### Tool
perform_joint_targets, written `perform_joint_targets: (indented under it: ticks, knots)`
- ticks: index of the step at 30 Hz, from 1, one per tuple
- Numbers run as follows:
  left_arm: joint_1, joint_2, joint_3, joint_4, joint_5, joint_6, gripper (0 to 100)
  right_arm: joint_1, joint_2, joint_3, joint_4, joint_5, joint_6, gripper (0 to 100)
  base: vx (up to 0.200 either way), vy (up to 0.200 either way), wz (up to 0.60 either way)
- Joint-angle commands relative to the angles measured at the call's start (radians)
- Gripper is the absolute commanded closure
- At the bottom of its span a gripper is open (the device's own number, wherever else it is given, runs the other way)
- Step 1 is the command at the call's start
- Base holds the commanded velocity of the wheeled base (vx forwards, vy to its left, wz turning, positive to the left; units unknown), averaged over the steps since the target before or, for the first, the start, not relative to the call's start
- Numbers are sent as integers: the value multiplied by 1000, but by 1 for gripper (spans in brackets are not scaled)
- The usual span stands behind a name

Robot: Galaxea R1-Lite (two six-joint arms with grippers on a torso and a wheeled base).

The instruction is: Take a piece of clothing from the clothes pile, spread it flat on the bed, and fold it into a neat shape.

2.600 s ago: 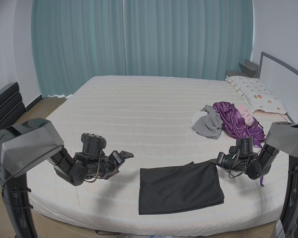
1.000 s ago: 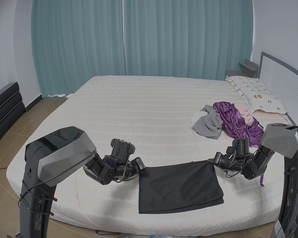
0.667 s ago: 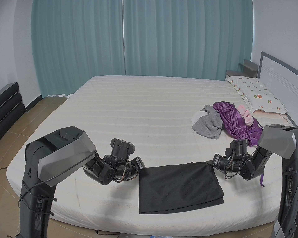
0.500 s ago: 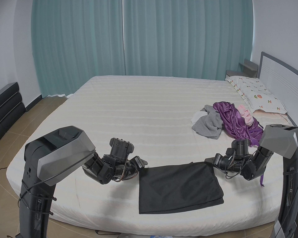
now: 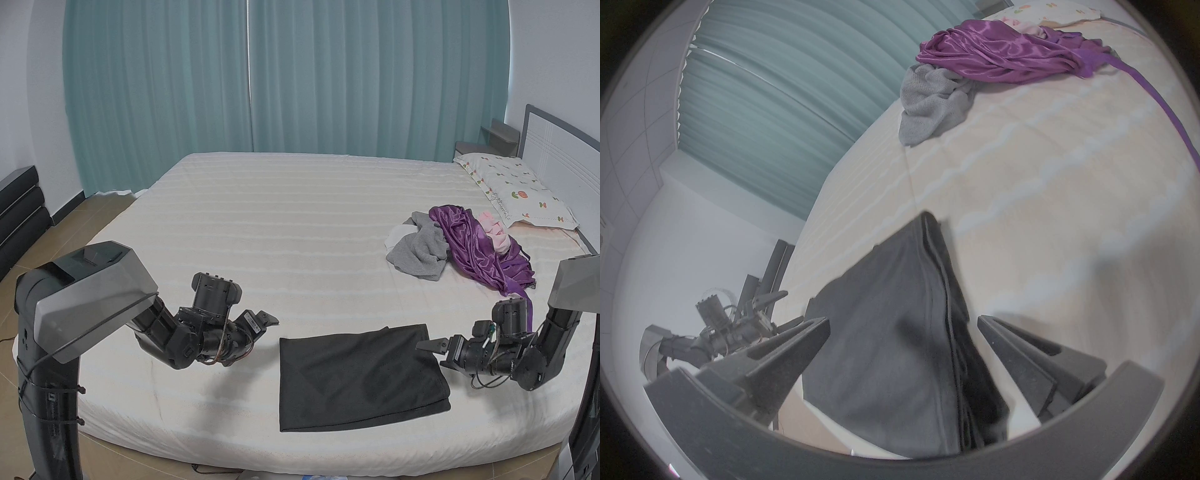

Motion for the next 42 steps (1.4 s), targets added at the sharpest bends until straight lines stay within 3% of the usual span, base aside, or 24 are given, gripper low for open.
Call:
perform_joint_targets:
  ticks: [1, 9, 10, 27, 28, 36, 42]
  knots:
    - [30, -121, 168, -40, -3, -50, 0, 3, -71, 205, -106, 38, -30, 0, 0, 0, 0]
    - [33, -148, 233, -88, -3, -158, 0, 4, -57, 273, -142, 53, -80, 0, 0, 0, 0]
    - [33, -148, 236, -88, -2, -156, 0, 4, -54, 279, -144, 53, -91, 100, 0, 0, 0]
    - [10, -165, 259, -88, 3, -148, 0, -43, -57, 360, -145, 45, -186, 100, 0, 0, 0]
    - [7, -165, 256, -88, 1, -148, 0, -43, -54, 365, -145, 45, -191, 0, 0, 0, 0]
    - [-44, -162, 253, -90, -6, -112, 0, -56, -68, 366, -187, 61, -146, 0, 0, 0, 0]
    - [-50, -165, 268, -108, -8, -108, 0, -83, -67, 386, -273, 79, -65, 0, 0, 0, 0]
